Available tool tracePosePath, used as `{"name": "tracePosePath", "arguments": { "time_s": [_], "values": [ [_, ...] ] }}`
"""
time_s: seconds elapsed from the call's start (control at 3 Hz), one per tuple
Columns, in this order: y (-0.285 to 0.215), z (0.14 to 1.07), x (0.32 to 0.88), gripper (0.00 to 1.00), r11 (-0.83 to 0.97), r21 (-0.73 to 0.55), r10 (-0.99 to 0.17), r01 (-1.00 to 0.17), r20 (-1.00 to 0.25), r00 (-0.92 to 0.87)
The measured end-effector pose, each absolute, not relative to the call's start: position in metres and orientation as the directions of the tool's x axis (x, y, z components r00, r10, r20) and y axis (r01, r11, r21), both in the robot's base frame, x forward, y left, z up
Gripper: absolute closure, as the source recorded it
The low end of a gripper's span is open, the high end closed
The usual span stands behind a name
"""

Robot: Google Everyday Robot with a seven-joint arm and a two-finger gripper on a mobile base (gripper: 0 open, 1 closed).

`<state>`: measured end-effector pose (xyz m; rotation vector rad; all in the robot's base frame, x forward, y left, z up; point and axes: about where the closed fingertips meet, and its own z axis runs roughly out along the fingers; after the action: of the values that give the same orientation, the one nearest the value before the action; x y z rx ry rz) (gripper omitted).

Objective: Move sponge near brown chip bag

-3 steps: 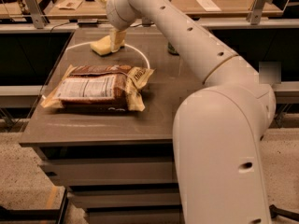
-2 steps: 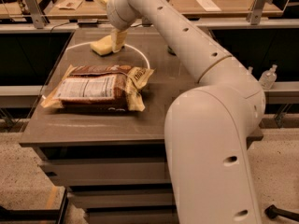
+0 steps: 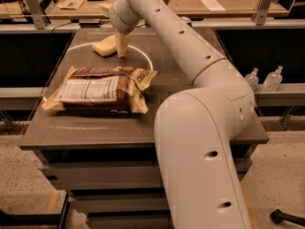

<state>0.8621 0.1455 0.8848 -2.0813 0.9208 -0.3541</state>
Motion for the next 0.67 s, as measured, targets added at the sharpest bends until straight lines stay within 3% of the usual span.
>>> {"name": "tracePosePath", "arguments": {
  "time_s": [0.67],
  "values": [
    [0.1446, 0.8838, 0.8626, 0.0, -0.421, -0.763, -0.712, -0.491, -0.058, 0.699]
  ]
}}
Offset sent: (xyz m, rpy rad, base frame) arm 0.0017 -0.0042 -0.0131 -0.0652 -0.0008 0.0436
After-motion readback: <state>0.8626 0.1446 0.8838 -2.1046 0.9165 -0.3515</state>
